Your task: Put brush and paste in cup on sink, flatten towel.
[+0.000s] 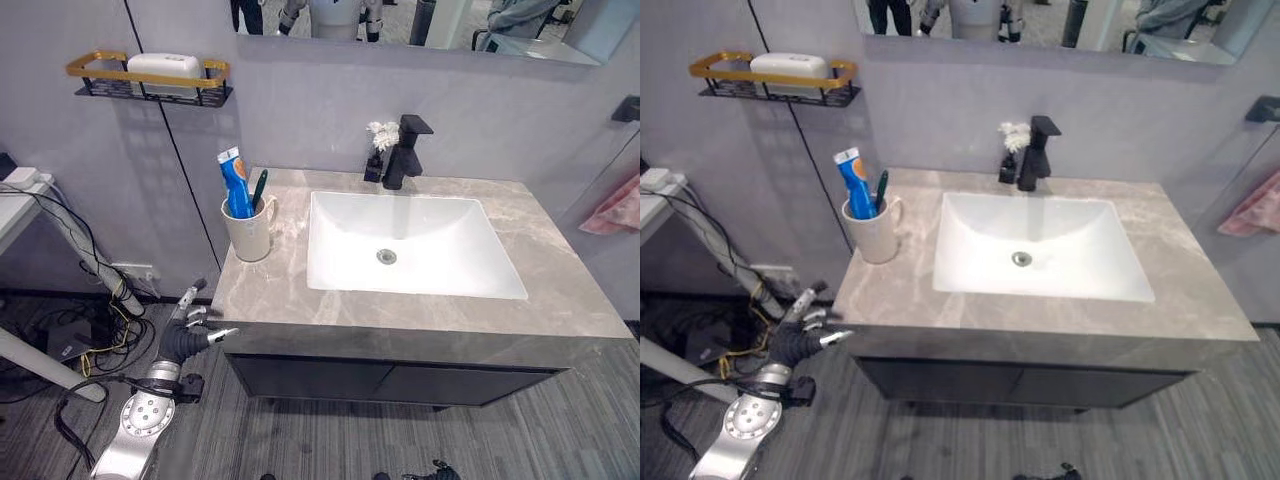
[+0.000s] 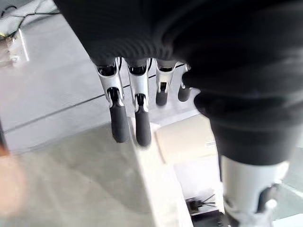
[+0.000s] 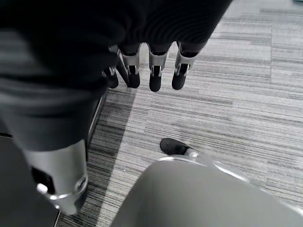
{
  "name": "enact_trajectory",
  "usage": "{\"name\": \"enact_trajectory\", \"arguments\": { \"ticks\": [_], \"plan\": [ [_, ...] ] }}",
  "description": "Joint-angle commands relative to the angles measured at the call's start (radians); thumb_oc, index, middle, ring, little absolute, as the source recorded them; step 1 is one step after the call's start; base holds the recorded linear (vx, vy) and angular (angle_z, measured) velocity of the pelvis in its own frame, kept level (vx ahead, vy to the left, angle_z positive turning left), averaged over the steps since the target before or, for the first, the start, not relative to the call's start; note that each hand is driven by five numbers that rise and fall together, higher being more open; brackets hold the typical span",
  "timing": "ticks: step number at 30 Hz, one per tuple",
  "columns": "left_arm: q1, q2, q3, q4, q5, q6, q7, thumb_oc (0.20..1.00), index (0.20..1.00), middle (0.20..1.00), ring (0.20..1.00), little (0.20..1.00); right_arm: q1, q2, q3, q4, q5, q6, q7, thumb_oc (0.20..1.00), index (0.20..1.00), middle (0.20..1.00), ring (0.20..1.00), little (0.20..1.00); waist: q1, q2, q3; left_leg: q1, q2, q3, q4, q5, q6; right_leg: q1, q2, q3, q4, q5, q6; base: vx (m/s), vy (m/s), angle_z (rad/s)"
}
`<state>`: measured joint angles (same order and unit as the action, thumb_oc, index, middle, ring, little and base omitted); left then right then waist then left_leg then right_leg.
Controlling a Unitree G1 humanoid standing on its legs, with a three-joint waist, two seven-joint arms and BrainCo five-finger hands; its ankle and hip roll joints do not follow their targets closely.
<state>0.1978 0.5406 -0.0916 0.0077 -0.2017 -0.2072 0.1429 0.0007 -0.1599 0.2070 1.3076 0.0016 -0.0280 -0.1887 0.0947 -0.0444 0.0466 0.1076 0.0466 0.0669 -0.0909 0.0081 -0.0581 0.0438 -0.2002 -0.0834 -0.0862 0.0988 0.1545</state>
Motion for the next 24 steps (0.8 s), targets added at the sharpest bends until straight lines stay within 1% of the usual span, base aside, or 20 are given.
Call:
{"name": "enact_trajectory", "arguments": {
  "ticks": [1,4,5,8,9,10,11,12,17,18,21,24],
  "plan": [
    [-0.055,-0.012,0.063,-0.139,-0.087,-0.031,-0.017,1.000,1.000,1.000,1.000,1.000,-0.040,0.001,0.038,0.045,-0.036,0.013,0.023,1.000,1.000,1.000,1.000,1.000,0.000,0.000,0.005,-0.057,0.014,-0.029,0.004,0.027,0.003,0.047,0.044,0.007,0.025,-0.013,-0.023,0.05,0.003,-0.04],
    [-0.073,-0.011,0.092,-0.167,-0.129,-0.025,-0.022,1.000,1.000,1.000,1.000,1.000,-0.028,-0.001,0.033,0.060,-0.045,0.018,0.031,1.000,1.000,1.000,1.000,1.000,-0.008,-0.004,0.001,-0.052,0.018,-0.027,0.004,0.024,-0.001,0.052,0.045,0.008,0.013,-0.006,-0.023,0.02,-0.012,-0.05],
    [-0.080,-0.009,0.099,-0.174,-0.139,-0.024,-0.024,1.000,1.000,1.000,1.000,1.000,-0.023,-0.002,0.030,0.066,-0.050,0.022,0.033,1.000,1.000,1.000,1.000,1.000,-0.010,-0.004,-0.001,-0.044,0.020,-0.027,0.004,0.013,-0.003,0.061,0.046,0.008,0.009,-0.013,-0.023,0.05,-0.022,-0.06],
    [-0.097,-0.015,0.112,-0.178,-0.185,-0.014,-0.038,1.000,1.000,1.000,1.000,1.000,-0.018,-0.001,0.026,0.087,-0.064,0.031,0.044,1.000,1.000,1.000,1.000,1.000,-0.020,-0.003,0.000,-0.039,0.024,-0.026,0.004,0.014,-0.007,0.066,0.050,0.006,0.007,-0.012,-0.025,0.00,-0.022,-0.04],
    [-0.102,-0.021,0.110,-0.162,-0.205,-0.008,-0.041,0.790,0.790,0.790,0.790,0.790,-0.013,-0.003,0.027,0.092,-0.077,0.035,0.051,1.000,1.000,1.000,1.000,1.000,-0.023,-0.002,-0.002,-0.039,0.026,-0.025,0.004,0.014,-0.008,0.066,0.051,0.006,0.005,-0.010,-0.026,0.01,-0.020,-0.08],
    [-0.107,-0.032,0.103,-0.142,-0.232,-0.001,-0.041,0.533,0.533,0.533,0.533,0.533,-0.011,-0.006,0.030,0.095,-0.087,0.039,0.053,1.000,1.000,1.000,1.000,1.000,-0.025,0.000,-0.001,-0.038,0.028,-0.025,0.004,0.015,-0.009,0.066,0.052,0.006,0.005,-0.010,-0.026,0.01,-0.022,-0.08],
    [-0.111,-0.035,0.101,-0.138,-0.241,0.004,-0.045,0.325,0.325,0.325,0.325,0.325,-0.011,-0.008,0.028,0.097,-0.093,0.043,0.053,1.000,1.000,1.000,1.000,1.000,-0.026,0.002,0.000,-0.040,0.028,-0.026,0.004,0.017,-0.010,0.064,0.054,0.005,0.005,-0.009,-0.026,0.00,0.000,0.00],
    [-0.110,-0.033,0.101,-0.131,-0.243,0.009,-0.046,0.200,0.200,0.200,0.200,0.200,-0.012,-0.010,0.026,0.102,-0.097,0.048,0.055,1.000,1.000,1.000,1.000,1.000,-0.028,0.005,0.000,-0.043,0.030,-0.028,0.004,0.019,-0.011,0.061,0.056,0.003,0.004,-0.008,-0.026,0.00,0.000,0.00],
    [-0.108,-0.045,0.108,-0.047,-0.285,0.038,-0.044,0.200,0.200,0.200,0.200,0.200,-0.004,-0.022,0.018,0.099,-0.099,0.051,0.060,1.000,1.000,1.000,1.000,1.000,-0.039,0.020,-0.002,-0.051,0.036,-0.022,0.004,0.023,-0.018,0.051,0.059,0.008,-0.001,-0.006,-0.027,0.00,0.000,0.00],
    [-0.113,-0.037,0.104,-0.011,-0.315,0.050,-0.057,0.200,0.200,0.200,0.200,0.200,-0.006,-0.029,0.020,0.097,-0.105,0.055,0.062,1.000,1.000,1.000,1.000,1.000,-0.044,0.027,-0.001,-0.053,0.037,-0.018,0.004,0.025,-0.019,0.046,0.059,0.011,-0.001,-0.005,-0.027,-0.02,-0.006,-0.06],
    [-0.133,-0.005,0.115,0.035,-0.308,0.059,-0.062,0.200,0.200,0.200,0.200,0.200,-0.009,-0.036,0.033,0.099,-0.133,0.063,0.070,1.000,1.000,1.000,1.000,1.000,-0.049,0.039,-0.003,-0.054,0.042,-0.008,0.004,0.026,-0.025,0.039,0.060,0.019,-0.001,-0.005,-0.025,0.00,-0.008,-0.13],
    [-0.163,-0.003,0.129,0.081,-0.273,0.063,-0.027,0.200,0.200,0.200,0.200,0.200,-0.004,-0.038,0.035,0.084,-0.126,0.060,0.067,1.000,1.000,1.000,1.000,1.000,-0.054,0.044,-0.004,-0.057,0.045,-0.004,0.004,0.027,-0.029,0.036,0.062,0.020,-0.001,-0.007,-0.026,0.00,-0.003,-0.01]
  ]
}}
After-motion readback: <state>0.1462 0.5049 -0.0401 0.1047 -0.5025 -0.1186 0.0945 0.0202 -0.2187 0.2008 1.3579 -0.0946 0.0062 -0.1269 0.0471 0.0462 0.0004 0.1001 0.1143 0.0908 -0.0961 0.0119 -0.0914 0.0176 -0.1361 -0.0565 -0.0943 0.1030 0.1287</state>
